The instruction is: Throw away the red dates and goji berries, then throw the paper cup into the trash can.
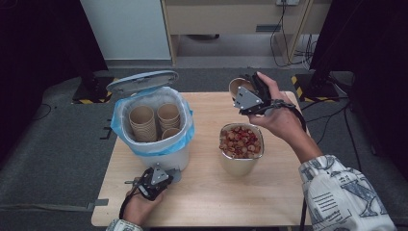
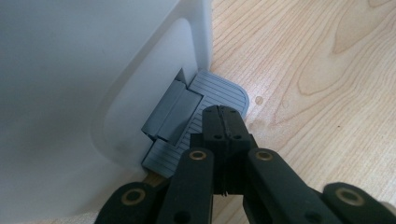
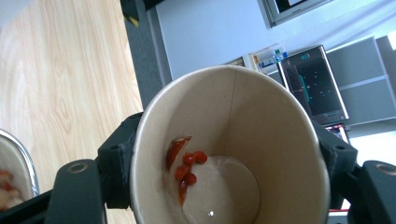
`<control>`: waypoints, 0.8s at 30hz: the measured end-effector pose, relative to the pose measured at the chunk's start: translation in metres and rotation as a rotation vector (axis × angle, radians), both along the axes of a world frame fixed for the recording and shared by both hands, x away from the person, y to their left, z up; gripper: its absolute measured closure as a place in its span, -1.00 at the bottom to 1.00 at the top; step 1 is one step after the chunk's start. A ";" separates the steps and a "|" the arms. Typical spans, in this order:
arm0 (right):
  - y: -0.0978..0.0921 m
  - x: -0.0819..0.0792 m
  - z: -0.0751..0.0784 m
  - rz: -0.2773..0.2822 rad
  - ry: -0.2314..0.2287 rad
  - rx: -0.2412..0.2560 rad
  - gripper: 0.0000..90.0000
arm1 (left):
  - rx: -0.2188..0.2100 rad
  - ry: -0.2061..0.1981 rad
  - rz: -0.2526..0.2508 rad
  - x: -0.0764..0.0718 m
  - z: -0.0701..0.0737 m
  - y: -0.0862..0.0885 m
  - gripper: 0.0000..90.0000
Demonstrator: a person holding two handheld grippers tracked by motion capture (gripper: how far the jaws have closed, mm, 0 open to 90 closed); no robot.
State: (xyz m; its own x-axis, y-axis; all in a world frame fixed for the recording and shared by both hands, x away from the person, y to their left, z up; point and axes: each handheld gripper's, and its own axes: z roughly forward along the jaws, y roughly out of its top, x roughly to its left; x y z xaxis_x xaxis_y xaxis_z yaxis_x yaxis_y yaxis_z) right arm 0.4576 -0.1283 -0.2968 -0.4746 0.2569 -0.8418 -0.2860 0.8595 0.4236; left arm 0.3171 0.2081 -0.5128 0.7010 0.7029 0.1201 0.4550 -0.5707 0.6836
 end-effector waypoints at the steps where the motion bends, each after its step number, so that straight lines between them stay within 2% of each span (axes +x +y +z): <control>1: 0.000 0.000 0.001 0.001 0.009 0.016 -0.39 | -0.001 0.000 0.000 0.000 0.000 0.000 1.00; 6: 0.000 0.001 0.005 0.016 0.055 0.092 -0.40 | -0.002 -0.001 0.001 0.000 0.000 0.000 1.00; 12: 0.002 0.002 0.011 0.046 0.143 0.198 -0.41 | -0.003 0.001 0.001 0.000 0.000 0.000 1.00; 17: 0.006 0.002 0.015 0.075 0.195 0.273 -0.41 | -0.004 0.001 0.001 0.000 0.000 0.000 1.00; 24: 0.015 0.001 0.021 0.126 0.256 0.354 -0.41 | 0.001 -0.002 -0.002 0.000 0.000 -0.001 1.00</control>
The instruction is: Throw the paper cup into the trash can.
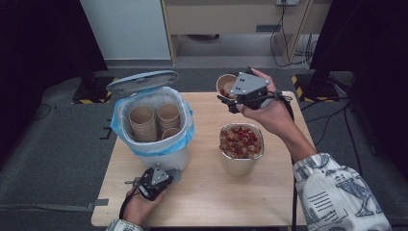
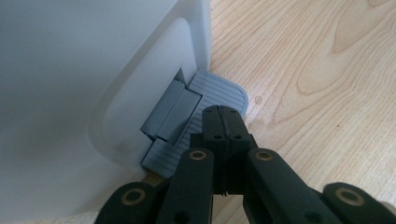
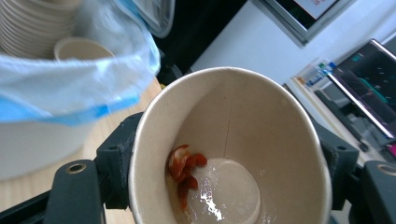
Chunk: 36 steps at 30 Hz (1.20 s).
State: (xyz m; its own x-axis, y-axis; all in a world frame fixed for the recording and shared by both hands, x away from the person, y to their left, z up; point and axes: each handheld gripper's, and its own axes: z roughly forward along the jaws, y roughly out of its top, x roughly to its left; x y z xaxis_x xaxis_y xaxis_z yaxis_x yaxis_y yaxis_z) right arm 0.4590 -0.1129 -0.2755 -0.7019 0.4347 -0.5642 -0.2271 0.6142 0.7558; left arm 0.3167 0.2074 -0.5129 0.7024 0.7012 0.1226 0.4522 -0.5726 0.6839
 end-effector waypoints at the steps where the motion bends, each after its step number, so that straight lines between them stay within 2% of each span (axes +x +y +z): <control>1: 0.002 -0.001 0.001 0.010 0.009 0.013 -0.41 | -0.001 0.001 0.000 0.000 0.000 0.000 1.00; 6: 0.012 -0.002 0.006 0.048 0.066 0.065 -0.41 | 0.001 0.000 -0.002 0.000 0.000 -0.001 1.00; 11: 0.022 -0.004 0.008 0.090 0.135 0.145 -0.41 | 0.002 0.001 -0.001 0.000 0.000 -0.001 1.00; 20: 0.044 -0.004 0.006 0.150 0.232 0.185 -0.41 | -0.003 0.002 -0.001 0.000 0.000 0.000 1.00; 27: 0.061 -0.005 0.006 0.196 0.257 0.192 -0.41 | -0.004 0.003 -0.001 0.000 0.000 0.000 1.00; 36: 0.074 -0.006 0.007 0.227 0.296 0.219 -0.42 | -0.003 0.003 -0.002 0.000 0.000 0.000 1.00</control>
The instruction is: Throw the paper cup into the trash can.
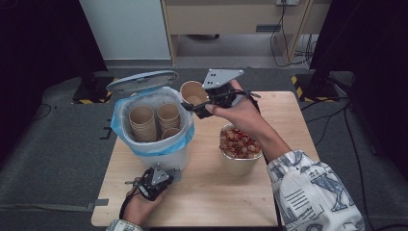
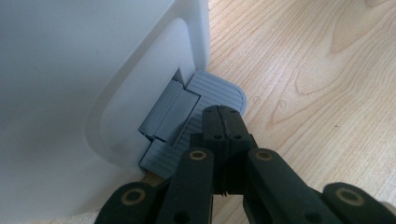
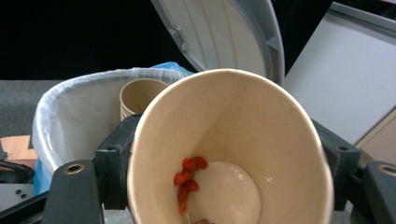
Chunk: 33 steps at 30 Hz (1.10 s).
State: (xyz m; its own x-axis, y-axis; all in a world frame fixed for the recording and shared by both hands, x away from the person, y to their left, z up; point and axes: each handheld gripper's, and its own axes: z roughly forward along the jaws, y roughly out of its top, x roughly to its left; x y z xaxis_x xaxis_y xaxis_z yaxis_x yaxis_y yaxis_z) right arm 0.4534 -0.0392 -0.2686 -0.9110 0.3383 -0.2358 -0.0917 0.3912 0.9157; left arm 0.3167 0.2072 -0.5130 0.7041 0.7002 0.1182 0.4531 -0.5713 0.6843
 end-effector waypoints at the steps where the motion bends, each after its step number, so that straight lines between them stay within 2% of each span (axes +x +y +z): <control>1: 0.001 0.000 0.000 -0.001 0.001 0.003 -0.42 | 0.000 0.000 0.000 0.000 0.000 0.000 1.00; 4: 0.003 0.000 0.001 0.012 0.013 0.023 -0.42 | -0.001 0.001 0.001 0.000 0.000 0.000 1.00; 14: 0.019 -0.002 0.000 0.041 0.032 0.026 -0.43 | -0.002 0.002 0.001 0.000 0.000 0.000 1.00; 33: 0.051 -0.002 -0.003 0.095 0.072 0.006 -0.44 | -0.003 0.002 0.000 0.000 0.000 0.000 1.00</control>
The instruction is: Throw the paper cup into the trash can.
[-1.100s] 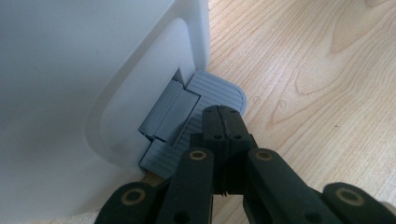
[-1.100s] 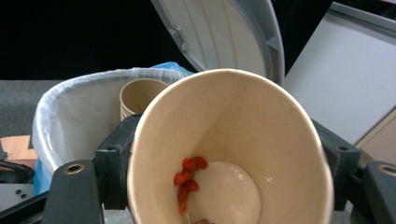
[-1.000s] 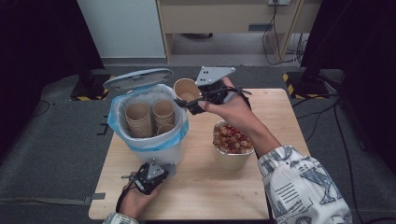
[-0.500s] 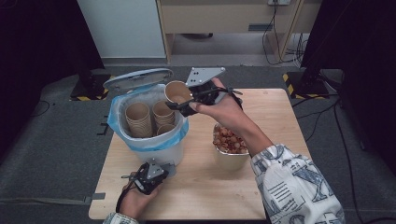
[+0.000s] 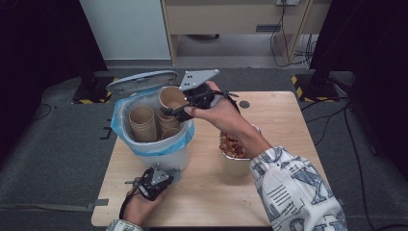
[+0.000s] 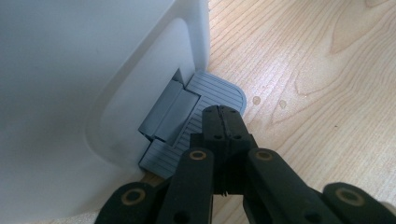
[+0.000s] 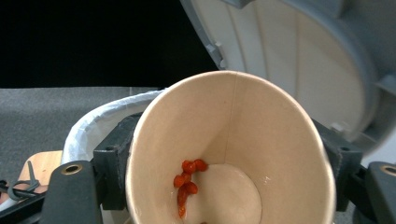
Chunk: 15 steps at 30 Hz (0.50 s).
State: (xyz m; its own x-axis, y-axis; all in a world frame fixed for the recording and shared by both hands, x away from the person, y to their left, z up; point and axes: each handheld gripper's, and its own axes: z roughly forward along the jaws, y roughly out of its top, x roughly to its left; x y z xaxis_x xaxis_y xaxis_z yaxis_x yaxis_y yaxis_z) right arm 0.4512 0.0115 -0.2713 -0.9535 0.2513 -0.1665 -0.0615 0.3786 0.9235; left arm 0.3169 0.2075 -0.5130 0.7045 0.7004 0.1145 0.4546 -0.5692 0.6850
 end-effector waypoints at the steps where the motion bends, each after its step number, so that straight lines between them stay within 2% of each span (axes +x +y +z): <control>1: 0.001 0.000 0.000 0.004 0.005 -0.001 -0.45 | 0.001 -0.001 0.000 0.000 0.000 0.000 1.00; 15: 0.019 -0.002 -0.012 0.039 0.030 -0.040 -0.48 | -0.002 0.001 0.000 0.000 0.000 0.000 1.00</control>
